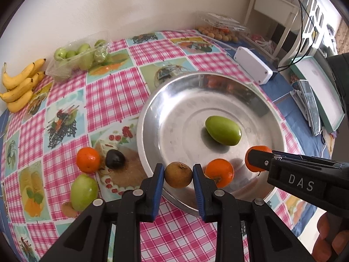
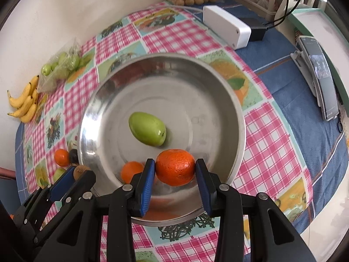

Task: Organize fruits
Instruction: 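Carry the kiwi with the left tool while the right tool carries the orange over the bowl, then open the left tool to drop the kiwi into the bowl while the right tool holds the orange above it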

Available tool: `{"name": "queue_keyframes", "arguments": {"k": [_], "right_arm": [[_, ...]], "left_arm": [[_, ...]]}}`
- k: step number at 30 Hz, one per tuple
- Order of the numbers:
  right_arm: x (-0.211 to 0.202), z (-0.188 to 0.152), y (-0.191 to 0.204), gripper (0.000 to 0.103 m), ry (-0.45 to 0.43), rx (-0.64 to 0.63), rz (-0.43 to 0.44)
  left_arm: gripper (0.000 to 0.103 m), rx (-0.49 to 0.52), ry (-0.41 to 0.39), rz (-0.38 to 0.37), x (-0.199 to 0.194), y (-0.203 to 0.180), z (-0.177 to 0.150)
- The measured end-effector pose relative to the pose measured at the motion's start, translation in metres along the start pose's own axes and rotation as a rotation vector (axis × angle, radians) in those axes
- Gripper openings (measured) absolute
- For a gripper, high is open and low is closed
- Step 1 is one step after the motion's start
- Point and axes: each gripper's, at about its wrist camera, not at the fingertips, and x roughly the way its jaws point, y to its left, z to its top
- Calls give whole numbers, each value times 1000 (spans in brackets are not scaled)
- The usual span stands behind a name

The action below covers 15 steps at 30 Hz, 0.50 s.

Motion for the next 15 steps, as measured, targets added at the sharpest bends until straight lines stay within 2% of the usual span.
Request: {"name": "queue_keyframes", "arguments": {"k": [15], "right_arm": [[7, 1, -1, 40, 33, 8, -12]], "left_arm": [[29, 9, 24, 1, 6, -2, -3]]}}
